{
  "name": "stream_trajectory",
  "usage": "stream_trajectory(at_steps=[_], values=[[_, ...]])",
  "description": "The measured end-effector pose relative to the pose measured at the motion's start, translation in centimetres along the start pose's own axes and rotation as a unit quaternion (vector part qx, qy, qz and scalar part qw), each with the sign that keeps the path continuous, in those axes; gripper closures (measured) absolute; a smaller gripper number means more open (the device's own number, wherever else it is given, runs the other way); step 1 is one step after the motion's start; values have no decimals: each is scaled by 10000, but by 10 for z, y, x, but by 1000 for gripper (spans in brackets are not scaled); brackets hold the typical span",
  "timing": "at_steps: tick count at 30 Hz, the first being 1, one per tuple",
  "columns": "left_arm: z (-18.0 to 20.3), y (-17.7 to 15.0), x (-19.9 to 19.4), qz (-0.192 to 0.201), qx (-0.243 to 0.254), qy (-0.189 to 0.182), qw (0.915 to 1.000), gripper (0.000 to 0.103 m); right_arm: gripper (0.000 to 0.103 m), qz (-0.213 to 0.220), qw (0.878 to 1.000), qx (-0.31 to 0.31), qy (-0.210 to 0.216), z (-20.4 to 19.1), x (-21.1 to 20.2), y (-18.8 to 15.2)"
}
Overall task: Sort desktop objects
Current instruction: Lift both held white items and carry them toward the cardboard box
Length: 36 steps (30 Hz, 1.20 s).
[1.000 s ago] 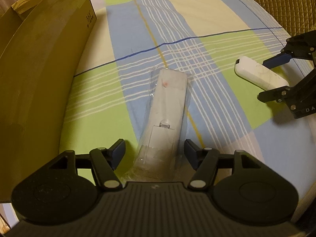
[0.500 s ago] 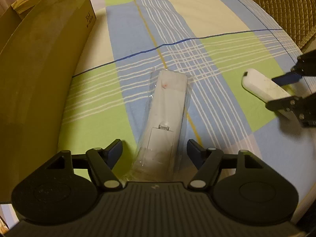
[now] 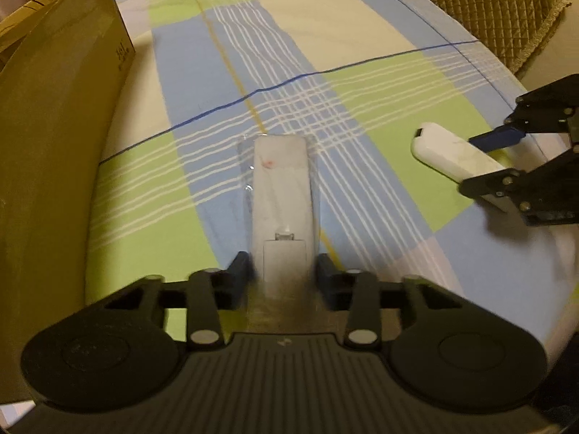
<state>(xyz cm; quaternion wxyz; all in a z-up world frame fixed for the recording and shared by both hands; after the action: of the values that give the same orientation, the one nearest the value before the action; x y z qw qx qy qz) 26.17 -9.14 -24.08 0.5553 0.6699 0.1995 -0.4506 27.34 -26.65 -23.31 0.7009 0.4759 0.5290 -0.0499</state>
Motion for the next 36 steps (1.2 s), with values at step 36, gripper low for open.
stream_trajectory(at_steps=[36], values=[[9, -45, -29, -293, -195, -115, 9993, 70, 64, 118, 9791, 1987, 406, -3, -34, -9]])
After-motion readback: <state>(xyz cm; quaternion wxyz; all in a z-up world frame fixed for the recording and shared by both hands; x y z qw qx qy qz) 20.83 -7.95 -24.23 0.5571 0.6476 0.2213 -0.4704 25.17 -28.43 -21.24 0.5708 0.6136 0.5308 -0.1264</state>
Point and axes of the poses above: each gripper's, at about its wrist camera, not at the fingertips, and x roughly the way its jaws point, z to its right, y to its top, the point moved 9 cm from there along x, roughly the way its jaws point, and after that the axes turned 13 degrees about z, right-handed, at the moved point
